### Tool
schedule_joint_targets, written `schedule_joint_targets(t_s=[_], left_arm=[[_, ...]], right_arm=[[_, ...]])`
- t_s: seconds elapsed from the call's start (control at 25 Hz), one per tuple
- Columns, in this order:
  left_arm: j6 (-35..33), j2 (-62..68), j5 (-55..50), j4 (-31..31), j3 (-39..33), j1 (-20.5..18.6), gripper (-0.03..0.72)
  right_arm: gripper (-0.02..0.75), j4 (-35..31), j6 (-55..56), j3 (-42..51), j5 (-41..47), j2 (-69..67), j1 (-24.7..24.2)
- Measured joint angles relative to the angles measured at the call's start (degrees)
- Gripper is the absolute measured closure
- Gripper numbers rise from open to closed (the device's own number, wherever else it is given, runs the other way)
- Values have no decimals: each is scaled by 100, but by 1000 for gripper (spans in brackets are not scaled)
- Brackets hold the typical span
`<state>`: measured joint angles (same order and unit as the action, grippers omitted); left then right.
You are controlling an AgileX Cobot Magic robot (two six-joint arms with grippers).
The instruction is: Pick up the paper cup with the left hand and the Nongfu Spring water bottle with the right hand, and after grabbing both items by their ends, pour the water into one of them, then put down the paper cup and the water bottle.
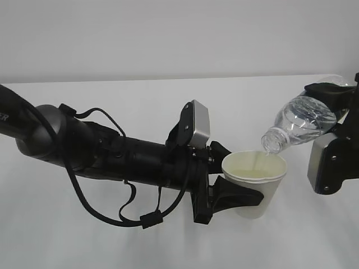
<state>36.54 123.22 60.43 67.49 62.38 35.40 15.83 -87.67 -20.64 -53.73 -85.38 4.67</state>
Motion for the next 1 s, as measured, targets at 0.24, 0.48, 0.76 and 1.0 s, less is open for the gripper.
schedule_joint_targets(t_s=[0.24,0.48,0.76,1.0], left_arm=[[0,0,0,0,0,0,260],[0,0,0,0,0,0,260],[0,0,0,0,0,0,260],[0,0,0,0,0,0,260]], right_arm=[[327,0,0,0,-9,0,0],[328,-10,0,0,-9,0,0],[328,-10,0,0,-9,0,0],[328,-10,0,0,-34,0,0]])
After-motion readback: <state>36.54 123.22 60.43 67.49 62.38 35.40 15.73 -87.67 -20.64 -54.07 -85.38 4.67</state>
